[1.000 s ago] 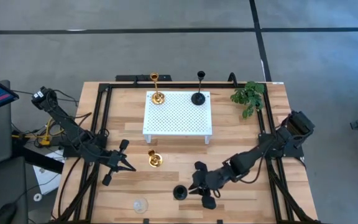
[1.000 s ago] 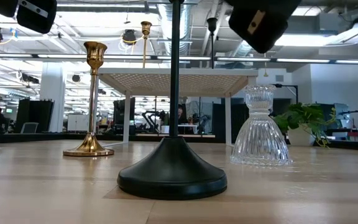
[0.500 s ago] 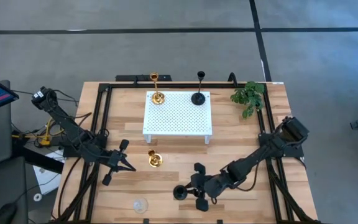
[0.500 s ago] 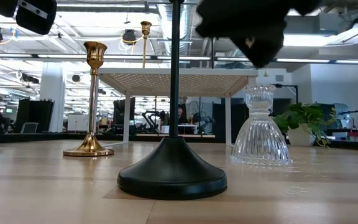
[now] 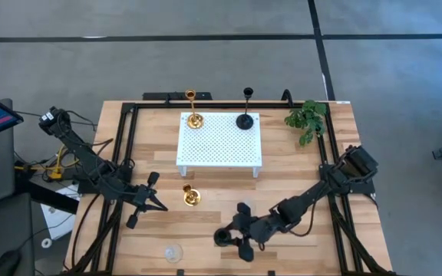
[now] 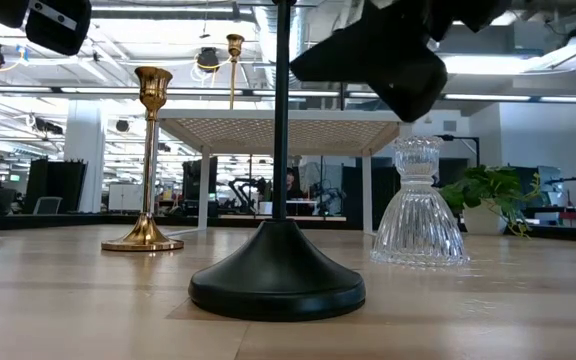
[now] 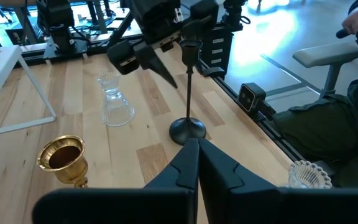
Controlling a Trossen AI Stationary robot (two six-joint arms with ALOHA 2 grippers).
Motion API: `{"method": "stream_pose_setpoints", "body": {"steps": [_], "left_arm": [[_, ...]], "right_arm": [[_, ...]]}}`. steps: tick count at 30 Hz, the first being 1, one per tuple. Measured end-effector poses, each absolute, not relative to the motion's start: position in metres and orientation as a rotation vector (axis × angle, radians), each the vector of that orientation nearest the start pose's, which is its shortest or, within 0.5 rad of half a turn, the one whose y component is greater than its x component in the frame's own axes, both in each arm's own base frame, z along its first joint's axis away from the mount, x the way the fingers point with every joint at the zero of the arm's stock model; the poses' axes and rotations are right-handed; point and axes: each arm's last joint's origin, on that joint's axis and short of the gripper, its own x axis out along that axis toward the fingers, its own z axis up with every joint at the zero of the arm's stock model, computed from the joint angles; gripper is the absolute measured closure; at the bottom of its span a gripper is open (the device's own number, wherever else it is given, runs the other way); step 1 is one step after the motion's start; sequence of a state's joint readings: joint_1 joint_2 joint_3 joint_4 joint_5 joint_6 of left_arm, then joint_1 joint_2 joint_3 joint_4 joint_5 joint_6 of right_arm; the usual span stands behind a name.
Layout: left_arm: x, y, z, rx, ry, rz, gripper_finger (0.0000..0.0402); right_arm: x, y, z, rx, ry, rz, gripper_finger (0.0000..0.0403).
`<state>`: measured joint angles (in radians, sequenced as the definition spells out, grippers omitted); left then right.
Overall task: Pick & Place candle stick holders
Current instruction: Put the black candle holder on the shelf aligned with the other black candle holder
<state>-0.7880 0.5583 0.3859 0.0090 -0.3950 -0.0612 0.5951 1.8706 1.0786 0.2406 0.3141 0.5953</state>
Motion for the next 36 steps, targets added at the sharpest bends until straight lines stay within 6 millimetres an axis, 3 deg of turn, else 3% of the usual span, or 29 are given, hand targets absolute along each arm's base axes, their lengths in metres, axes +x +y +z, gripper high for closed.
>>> {"method": "stream_pose_setpoints", "body": {"steps": [6, 22, 36], "left_arm": [[0.1073, -0.0921, 0.2450, 0.031, 0.149, -0.388, 0.0393], [0.1073, -0.0921, 0.2450, 0.032, 0.149, -0.387, 0.0395], [0.1074, -0.0921, 0.2450, 0.032, 0.149, -0.387, 0.0394]], "right_arm": [[0.3335, 0.2101, 0.1738, 0.340, 0.553, 0.107, 0.0181], [0.3351, 0.2108, 0.1768, 0.349, 0.520, 0.120, 0.0232], [0.3359, 0.2113, 0.1785, 0.350, 0.502, 0.128, 0.0248]]}}
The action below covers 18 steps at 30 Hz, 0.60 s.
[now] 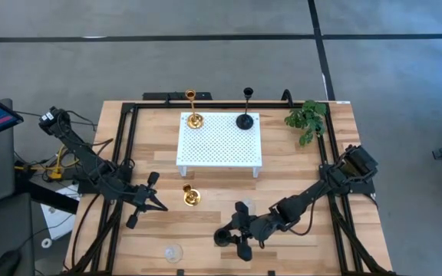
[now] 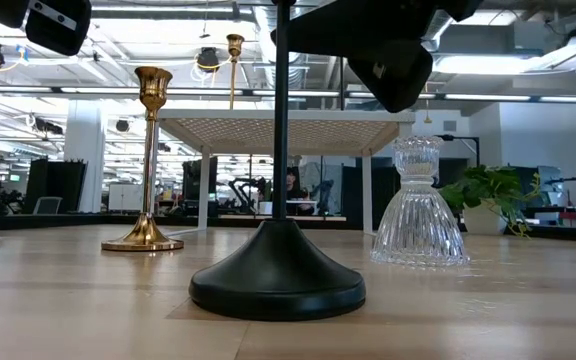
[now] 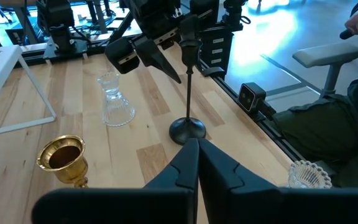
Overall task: Pick & Place candle stick holders
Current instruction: Put the black candle holder on the shelf aligned with the other black candle holder
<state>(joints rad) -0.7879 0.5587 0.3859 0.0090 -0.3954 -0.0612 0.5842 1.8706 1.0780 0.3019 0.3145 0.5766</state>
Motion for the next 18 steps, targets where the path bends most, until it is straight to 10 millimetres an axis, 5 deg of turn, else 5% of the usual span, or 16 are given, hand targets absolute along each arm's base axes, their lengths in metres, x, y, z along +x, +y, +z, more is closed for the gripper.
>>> {"method": "stream_pose_setpoints", "body": {"steps": [5, 12, 18], "left_arm": [[0.107, -0.092, 0.245, 0.032, 0.149, -0.387, 0.0393], [0.107, -0.092, 0.245, 0.032, 0.149, -0.387, 0.0393], [0.107, -0.092, 0.245, 0.032, 0.149, -0.387, 0.0395]], "right_arm": [[0.336, 0.211, 0.177, 0.348, 0.503, 0.127, 0.0251], [0.348, 0.215, 0.146, 0.339, 0.506, 0.122, 0.0258], [0.349, 0.216, 0.151, 0.355, 0.489, 0.125, 0.0274]]}}
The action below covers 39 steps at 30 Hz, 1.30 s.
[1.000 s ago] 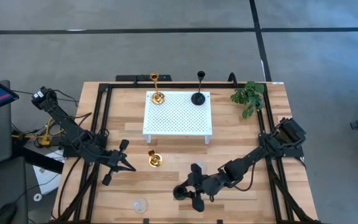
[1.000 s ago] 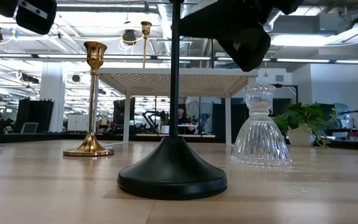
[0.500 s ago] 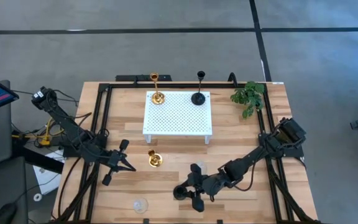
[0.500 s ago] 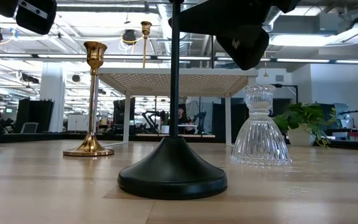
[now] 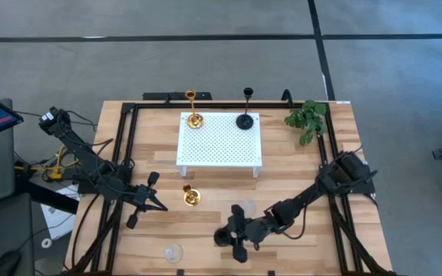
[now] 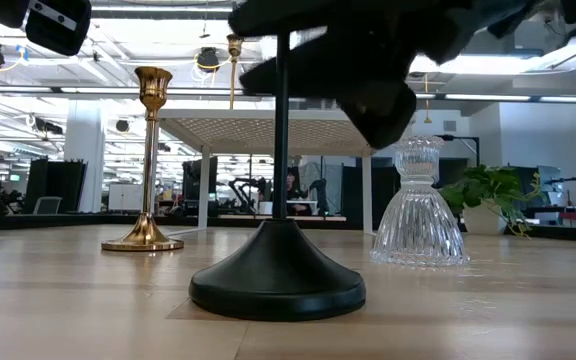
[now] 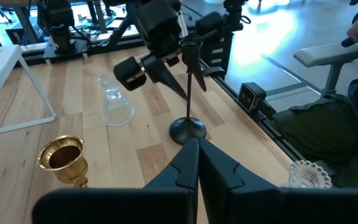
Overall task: Pick & Place candle stick holders
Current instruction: Put the black candle holder on the shelf aligned with the other black candle holder
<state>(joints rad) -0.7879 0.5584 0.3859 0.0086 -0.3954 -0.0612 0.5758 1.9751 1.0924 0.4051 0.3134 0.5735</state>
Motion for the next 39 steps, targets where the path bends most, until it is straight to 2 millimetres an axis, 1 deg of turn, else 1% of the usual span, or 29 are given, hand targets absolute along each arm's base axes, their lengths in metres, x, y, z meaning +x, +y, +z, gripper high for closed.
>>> {"method": "stream_pose_setpoints", "body": {"steps": [4, 10, 11, 16, 19, 23, 27, 30, 33, 35, 39], "left_arm": [[0.107, -0.092, 0.245, 0.032, 0.149, -0.387, 0.0395], [0.107, -0.092, 0.245, 0.032, 0.149, -0.388, 0.0394], [0.107, -0.092, 0.245, 0.032, 0.149, -0.387, 0.0395], [0.107, -0.092, 0.245, 0.032, 0.149, -0.388, 0.0393], [0.107, -0.092, 0.245, 0.032, 0.149, -0.388, 0.0392], [0.107, -0.092, 0.245, 0.032, 0.149, -0.387, 0.0395], [0.107, -0.092, 0.245, 0.032, 0.149, -0.387, 0.0393], [0.107, -0.092, 0.245, 0.032, 0.149, -0.388, 0.0392], [0.107, -0.092, 0.245, 0.031, 0.148, -0.388, 0.0395], [0.107, -0.092, 0.245, 0.032, 0.149, -0.387, 0.0395], [0.107, -0.092, 0.245, 0.032, 0.149, -0.387, 0.0392]], "right_arm": [[0.349, 0.216, 0.158, 0.360, 0.472, 0.132, 0.0306], [0.349, 0.215, 0.160, 0.363, 0.469, 0.132, 0.0388], [0.349, 0.215, 0.160, 0.358, 0.468, 0.127, 0.0393], [0.350, 0.217, 0.163, 0.363, 0.475, 0.137, 0.0395], [0.355, 0.219, 0.171, 0.330, 0.471, 0.143, 0.0396], [0.356, 0.219, 0.192, 0.273, 0.485, 0.137, 0.0398], [0.350, 0.212, 0.222, 0.175, 0.455, 0.057, 0.0399], [0.338, 0.202, 0.248, 0.069, 0.418, -0.020, 0.0400], [0.327, 0.188, 0.272, -0.034, 0.384, -0.110, 0.0401], [0.323, 0.176, 0.287, -0.078, 0.355, -0.159, 0.0401], [0.322, 0.146, 0.312, -0.153, 0.311, -0.211, 0.0402]]}}
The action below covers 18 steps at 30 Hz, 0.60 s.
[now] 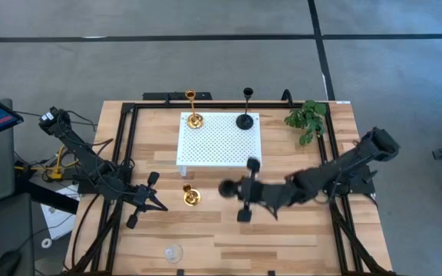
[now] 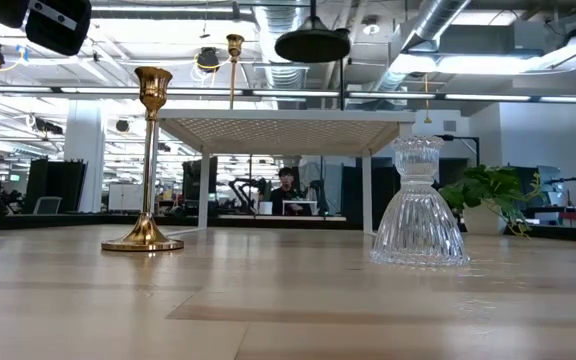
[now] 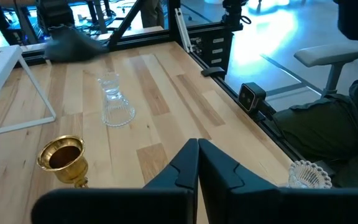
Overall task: Pick & Place candle stick holders
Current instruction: Put the black candle holder on the shelf aligned with the other black candle holder
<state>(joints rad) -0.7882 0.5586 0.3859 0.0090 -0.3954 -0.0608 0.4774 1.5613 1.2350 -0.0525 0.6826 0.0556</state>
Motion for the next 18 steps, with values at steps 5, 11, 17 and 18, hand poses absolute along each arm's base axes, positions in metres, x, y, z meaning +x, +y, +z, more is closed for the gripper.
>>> {"method": "stream_pose_setpoints", "body": {"steps": [5, 11, 17, 18], "left_arm": [[0.107, -0.092, 0.245, 0.032, 0.148, -0.387, 0.0395], [0.107, -0.092, 0.245, 0.032, 0.148, -0.388, 0.0392], [0.107, -0.092, 0.245, 0.032, 0.148, -0.388, 0.0395], [0.107, -0.092, 0.245, 0.032, 0.149, -0.387, 0.0395]], "right_arm": [[0.324, 0.100, 0.332, -0.203, 0.296, -0.313, 0.0402], [0.329, 0.040, 0.334, -0.179, 0.344, -0.488, 0.0402], [0.333, -0.010, 0.324, -0.076, 0.363, -0.536, 0.0403], [0.332, -0.017, 0.319, -0.056, 0.370, -0.544, 0.0403]]}}
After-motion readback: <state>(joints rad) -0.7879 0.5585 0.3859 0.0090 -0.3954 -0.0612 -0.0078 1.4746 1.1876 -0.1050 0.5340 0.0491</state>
